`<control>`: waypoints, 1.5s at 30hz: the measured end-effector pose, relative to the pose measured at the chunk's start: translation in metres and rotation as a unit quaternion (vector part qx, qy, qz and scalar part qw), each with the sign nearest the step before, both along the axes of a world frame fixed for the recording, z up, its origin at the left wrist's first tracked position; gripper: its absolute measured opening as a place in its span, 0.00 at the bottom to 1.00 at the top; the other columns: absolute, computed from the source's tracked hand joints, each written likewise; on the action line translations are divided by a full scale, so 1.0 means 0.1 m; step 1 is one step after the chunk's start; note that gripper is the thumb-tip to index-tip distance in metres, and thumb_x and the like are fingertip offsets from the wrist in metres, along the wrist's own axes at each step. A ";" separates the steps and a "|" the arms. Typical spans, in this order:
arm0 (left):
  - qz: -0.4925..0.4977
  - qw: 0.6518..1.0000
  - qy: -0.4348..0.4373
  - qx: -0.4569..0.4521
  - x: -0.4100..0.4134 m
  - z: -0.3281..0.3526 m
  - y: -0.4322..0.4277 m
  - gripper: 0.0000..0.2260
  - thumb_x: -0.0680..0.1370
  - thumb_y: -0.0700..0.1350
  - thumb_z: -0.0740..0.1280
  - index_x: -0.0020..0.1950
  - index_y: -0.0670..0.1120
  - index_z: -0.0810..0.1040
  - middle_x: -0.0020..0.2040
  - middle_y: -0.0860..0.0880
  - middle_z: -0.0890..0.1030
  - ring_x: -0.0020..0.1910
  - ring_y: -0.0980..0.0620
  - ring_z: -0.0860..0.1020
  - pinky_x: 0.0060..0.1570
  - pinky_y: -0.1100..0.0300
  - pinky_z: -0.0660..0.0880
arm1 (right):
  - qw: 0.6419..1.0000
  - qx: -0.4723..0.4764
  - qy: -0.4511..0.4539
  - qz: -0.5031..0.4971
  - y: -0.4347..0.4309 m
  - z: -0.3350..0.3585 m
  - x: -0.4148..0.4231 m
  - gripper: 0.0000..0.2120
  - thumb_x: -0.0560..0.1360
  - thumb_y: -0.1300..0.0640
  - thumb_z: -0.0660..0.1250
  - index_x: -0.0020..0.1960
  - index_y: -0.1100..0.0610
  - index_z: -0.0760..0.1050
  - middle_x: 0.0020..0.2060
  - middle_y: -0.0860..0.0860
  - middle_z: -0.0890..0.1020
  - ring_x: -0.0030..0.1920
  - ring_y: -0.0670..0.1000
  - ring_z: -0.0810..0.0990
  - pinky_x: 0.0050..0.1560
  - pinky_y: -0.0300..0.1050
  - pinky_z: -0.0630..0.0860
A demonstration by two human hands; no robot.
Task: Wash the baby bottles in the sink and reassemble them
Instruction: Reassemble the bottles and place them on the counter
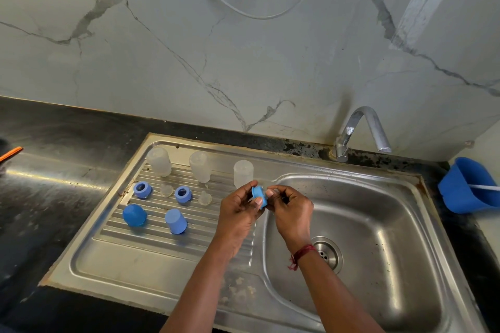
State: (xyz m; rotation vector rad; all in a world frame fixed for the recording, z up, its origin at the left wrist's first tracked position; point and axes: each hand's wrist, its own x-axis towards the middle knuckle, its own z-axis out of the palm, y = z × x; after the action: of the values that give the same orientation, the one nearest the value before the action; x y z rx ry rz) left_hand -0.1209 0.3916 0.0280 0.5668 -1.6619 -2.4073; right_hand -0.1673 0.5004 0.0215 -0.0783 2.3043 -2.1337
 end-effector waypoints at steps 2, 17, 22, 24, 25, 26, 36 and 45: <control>-0.012 1.000 -0.008 -0.009 0.01 -0.03 -0.03 0.17 0.77 0.31 0.67 0.61 0.49 0.78 0.58 0.45 0.83 0.56 0.48 0.82 0.52 0.57 0.80 | 1.000 -0.011 -0.024 0.013 0.00 -0.01 -0.01 0.06 0.74 0.67 0.71 0.43 0.59 0.83 0.37 0.54 0.86 0.39 0.52 0.86 0.41 0.44 0.83; -0.023 0.999 -0.027 -0.040 0.04 -0.08 -0.21 0.16 0.79 0.33 0.66 0.65 0.44 0.76 0.56 0.46 0.84 0.54 0.48 0.83 0.51 0.56 0.81 | 0.983 -0.037 -0.086 0.157 0.04 0.04 -0.06 0.12 0.77 0.67 0.68 0.57 0.56 0.80 0.47 0.57 0.83 0.48 0.54 0.85 0.49 0.45 0.83; -0.035 0.999 -0.014 -0.024 0.06 -0.04 -0.26 0.13 0.80 0.35 0.64 0.62 0.48 0.78 0.53 0.49 0.85 0.54 0.49 0.84 0.50 0.59 0.81 | 0.981 0.027 -0.010 0.192 0.05 0.00 -0.08 0.15 0.74 0.64 0.73 0.59 0.54 0.81 0.53 0.50 0.82 0.47 0.51 0.83 0.47 0.47 0.83; -0.038 0.999 -0.014 -0.016 0.06 -0.02 -0.26 0.12 0.81 0.36 0.64 0.62 0.46 0.78 0.54 0.48 0.85 0.54 0.50 0.84 0.49 0.59 0.81 | 0.982 0.032 0.012 0.184 0.05 0.00 -0.09 0.13 0.73 0.65 0.73 0.55 0.55 0.83 0.48 0.51 0.82 0.45 0.52 0.83 0.45 0.47 0.83; -0.036 0.999 -0.014 -0.014 0.06 -0.02 -0.26 0.12 0.81 0.36 0.63 0.62 0.45 0.77 0.53 0.48 0.85 0.53 0.50 0.84 0.49 0.59 0.81 | 0.983 0.038 0.027 0.180 0.05 0.00 -0.10 0.12 0.73 0.66 0.73 0.54 0.56 0.84 0.46 0.51 0.82 0.44 0.51 0.83 0.45 0.46 0.83; -0.035 0.999 -0.013 -0.014 0.06 -0.02 -0.25 0.11 0.81 0.36 0.63 0.61 0.45 0.78 0.52 0.49 0.85 0.53 0.50 0.84 0.49 0.59 0.81 | 0.983 0.043 0.042 0.173 0.05 -0.01 -0.10 0.11 0.73 0.67 0.73 0.54 0.57 0.84 0.44 0.51 0.83 0.44 0.51 0.83 0.45 0.45 0.83; -0.029 0.998 -0.014 0.061 0.04 -0.05 -0.17 0.13 0.80 0.35 0.62 0.64 0.41 0.76 0.56 0.43 0.84 0.56 0.45 0.83 0.51 0.55 0.81 | 0.997 0.002 0.027 0.067 -0.01 -0.05 -0.01 0.12 0.74 0.68 0.71 0.44 0.52 0.84 0.41 0.51 0.86 0.41 0.49 0.86 0.43 0.42 0.83; -0.037 0.998 -0.008 0.057 0.05 -0.04 -0.25 0.12 0.81 0.35 0.62 0.63 0.42 0.76 0.52 0.46 0.85 0.53 0.48 0.84 0.50 0.57 0.81 | 0.988 -0.015 -0.027 0.150 0.01 0.07 -0.11 0.07 0.76 0.66 0.70 0.50 0.59 0.84 0.46 0.54 0.86 0.45 0.52 0.86 0.46 0.44 0.83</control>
State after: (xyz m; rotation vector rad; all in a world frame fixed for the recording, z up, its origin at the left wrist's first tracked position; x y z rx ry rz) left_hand -0.1158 0.3668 0.0235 0.5528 -1.5858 -2.5706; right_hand -0.1781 0.5017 0.0284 -0.3398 2.0746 -1.9936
